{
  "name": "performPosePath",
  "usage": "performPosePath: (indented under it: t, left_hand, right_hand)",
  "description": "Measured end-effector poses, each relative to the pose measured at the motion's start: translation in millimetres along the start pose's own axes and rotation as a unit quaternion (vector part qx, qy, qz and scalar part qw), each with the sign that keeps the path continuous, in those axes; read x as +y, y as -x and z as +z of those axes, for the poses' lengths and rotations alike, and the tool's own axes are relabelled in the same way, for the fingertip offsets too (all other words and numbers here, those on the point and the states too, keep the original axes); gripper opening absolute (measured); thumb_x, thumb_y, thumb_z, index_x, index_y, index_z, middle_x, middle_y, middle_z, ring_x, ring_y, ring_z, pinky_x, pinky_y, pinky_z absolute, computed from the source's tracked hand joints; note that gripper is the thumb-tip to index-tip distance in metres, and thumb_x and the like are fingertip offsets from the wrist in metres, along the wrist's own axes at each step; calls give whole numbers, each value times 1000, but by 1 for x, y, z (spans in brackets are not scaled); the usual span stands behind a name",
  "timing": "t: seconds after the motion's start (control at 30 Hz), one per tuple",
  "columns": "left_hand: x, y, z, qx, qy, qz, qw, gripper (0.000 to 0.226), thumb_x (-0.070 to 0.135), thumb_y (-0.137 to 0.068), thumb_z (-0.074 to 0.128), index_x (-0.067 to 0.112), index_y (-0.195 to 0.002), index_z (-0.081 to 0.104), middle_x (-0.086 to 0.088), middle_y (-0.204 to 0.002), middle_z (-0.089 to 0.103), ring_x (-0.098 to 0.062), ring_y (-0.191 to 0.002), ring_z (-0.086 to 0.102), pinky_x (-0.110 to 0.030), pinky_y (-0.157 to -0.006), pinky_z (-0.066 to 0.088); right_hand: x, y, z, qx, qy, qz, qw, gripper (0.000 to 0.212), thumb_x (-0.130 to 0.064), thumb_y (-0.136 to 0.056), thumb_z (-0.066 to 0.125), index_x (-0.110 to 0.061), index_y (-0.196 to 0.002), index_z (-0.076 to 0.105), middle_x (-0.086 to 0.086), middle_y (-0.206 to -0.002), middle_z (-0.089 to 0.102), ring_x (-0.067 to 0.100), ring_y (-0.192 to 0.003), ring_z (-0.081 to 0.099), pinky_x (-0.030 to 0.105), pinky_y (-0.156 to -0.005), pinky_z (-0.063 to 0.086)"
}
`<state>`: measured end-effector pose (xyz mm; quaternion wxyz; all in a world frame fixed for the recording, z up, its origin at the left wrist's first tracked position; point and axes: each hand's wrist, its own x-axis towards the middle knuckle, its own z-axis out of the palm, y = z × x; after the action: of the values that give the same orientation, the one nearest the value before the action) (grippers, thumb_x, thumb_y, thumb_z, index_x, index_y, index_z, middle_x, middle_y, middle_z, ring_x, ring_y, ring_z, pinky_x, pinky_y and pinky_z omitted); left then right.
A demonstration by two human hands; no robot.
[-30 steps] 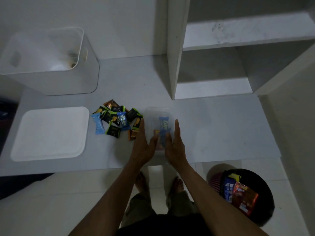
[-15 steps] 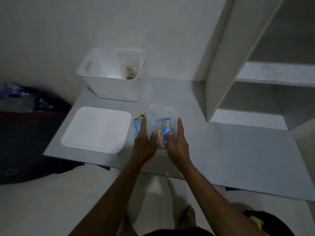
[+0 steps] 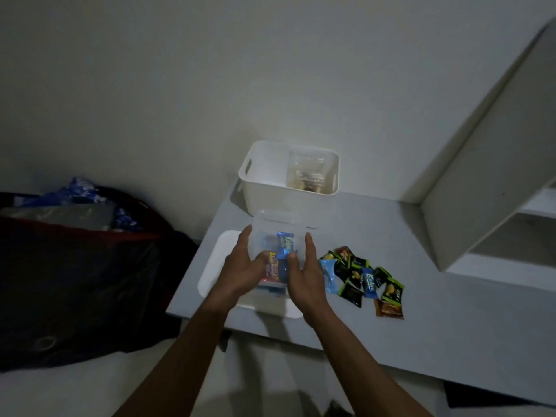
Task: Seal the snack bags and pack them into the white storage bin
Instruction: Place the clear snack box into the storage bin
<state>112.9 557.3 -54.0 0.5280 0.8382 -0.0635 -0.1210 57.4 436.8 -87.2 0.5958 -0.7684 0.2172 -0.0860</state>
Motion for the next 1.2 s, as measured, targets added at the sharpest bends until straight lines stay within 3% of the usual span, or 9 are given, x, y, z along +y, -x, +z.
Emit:
performPosePath:
  t: [0.13,0.23,0.3,0.4,0.53,0.7,0.83,0.97,1.2]
  left_hand:
    - [14,-32,-33,-5,29,9,1000,60,27,-96,57,31,-148,28,11,-128,45,-10,-113,48,-28,-93,43]
    - [26,-68,-50,-4,34,24,999,63,33,-89,61,33,-145,33,6,-132,52,-19,-120,53,-40,-104,45]
    - [36,-97,-58,2,31,37,999,67,30,-88,62,28,-147,32,4,-134,50,-18,-123,52,-38,-107,42]
    - [52,-149,-63,6,26,50,998,69,27,-89,62,27,-149,30,-1,-144,48,-20,-126,51,-39,-109,42]
    - [71,-230,-62,-12,32,48,998,82,41,-73,61,36,-148,28,-1,-147,47,-22,-127,53,-44,-106,45]
    - [76,-317,-46,-32,22,-5,999,77,32,-77,63,41,-145,27,-7,-143,49,-28,-122,55,-49,-99,50]
    - [49,-368,-28,-51,8,-68,996,72,14,-88,63,28,-148,26,-13,-134,54,-30,-113,60,-48,-94,52]
    - [21,-403,-10,-77,-62,-119,988,74,9,-90,60,16,-151,18,-14,-144,42,-31,-122,50,-47,-101,46]
    - [-17,-437,16,-120,-113,-197,966,80,15,-88,58,23,-153,11,-17,-146,37,-36,-126,45,-42,-101,45]
  right_hand:
    - [-30,-30,19,17,13,-8,1000,59,-51,-99,42,-53,-150,10,5,-133,61,23,-103,67,48,-90,56]
    - [-57,-61,26,33,26,-27,999,62,-59,-94,43,-54,-148,11,0,-143,53,27,-118,61,50,-97,52]
    - [-72,-87,27,43,31,-44,998,64,-55,-96,45,-48,-151,15,-1,-145,52,28,-124,57,49,-101,49]
    - [-91,-136,30,59,9,-66,996,64,-52,-96,47,-44,-152,16,-1,-150,46,28,-129,52,49,-104,47]
    - [-109,-209,35,73,-8,-74,995,63,-50,-98,46,-43,-153,15,0,-151,43,27,-129,52,51,-103,48]
    - [-108,-288,36,51,-10,-35,998,63,-44,-102,44,-37,-155,12,3,-150,44,26,-125,54,49,-103,48]
    - [-78,-344,48,-3,-12,20,1000,63,-38,-100,49,-31,-154,17,3,-146,49,26,-122,57,49,-101,50]
    - [-41,-379,61,-61,-28,98,993,66,-27,-93,61,-29,-148,23,6,-134,56,27,-112,62,51,-94,54]
    - [-16,-407,67,-127,-16,191,973,75,-7,-98,54,-17,-151,3,16,-139,48,30,-115,58,49,-98,52]
